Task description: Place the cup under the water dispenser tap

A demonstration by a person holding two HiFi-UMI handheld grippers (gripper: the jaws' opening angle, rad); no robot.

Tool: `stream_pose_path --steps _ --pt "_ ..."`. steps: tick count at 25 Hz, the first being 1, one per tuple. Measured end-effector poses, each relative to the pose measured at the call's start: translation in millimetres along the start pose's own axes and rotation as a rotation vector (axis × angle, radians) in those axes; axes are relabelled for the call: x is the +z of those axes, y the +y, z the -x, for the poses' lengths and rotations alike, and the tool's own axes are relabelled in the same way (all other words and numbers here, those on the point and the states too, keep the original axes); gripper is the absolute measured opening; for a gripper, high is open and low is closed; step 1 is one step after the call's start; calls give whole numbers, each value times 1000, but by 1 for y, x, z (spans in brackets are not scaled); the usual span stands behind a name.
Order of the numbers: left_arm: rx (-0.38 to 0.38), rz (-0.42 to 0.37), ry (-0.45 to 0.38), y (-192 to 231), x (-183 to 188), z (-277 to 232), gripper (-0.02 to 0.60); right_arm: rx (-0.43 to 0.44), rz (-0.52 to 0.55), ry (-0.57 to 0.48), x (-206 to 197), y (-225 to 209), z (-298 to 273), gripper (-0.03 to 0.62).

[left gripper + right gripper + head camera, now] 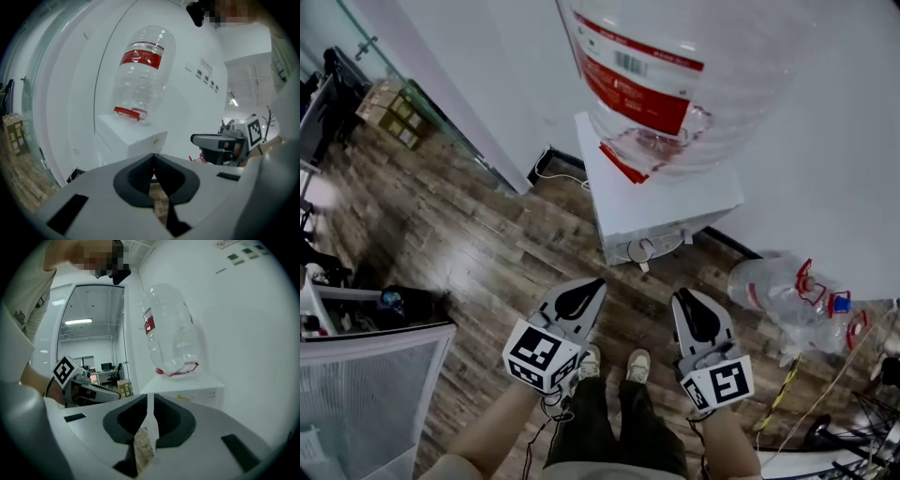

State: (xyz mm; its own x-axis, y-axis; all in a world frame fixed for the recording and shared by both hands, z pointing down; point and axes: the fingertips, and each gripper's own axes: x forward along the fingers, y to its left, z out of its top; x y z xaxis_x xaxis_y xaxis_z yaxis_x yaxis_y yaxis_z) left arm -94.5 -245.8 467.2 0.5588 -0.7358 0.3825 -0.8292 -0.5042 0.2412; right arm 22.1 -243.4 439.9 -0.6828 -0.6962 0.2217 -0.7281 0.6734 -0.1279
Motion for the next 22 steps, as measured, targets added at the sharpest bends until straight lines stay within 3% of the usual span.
stream_pose_path --steps 13,18,22 --pt "7 -158 -161 -51 154 81 5 0 44 -126 162 29 54 32" --pt "0 -204 -216 -74 195 112 6 -13 68 -160 207 41 84 21" --pt "2 -225 -249 -91 216 133 5 -15 29 -151 229 51 108 6"
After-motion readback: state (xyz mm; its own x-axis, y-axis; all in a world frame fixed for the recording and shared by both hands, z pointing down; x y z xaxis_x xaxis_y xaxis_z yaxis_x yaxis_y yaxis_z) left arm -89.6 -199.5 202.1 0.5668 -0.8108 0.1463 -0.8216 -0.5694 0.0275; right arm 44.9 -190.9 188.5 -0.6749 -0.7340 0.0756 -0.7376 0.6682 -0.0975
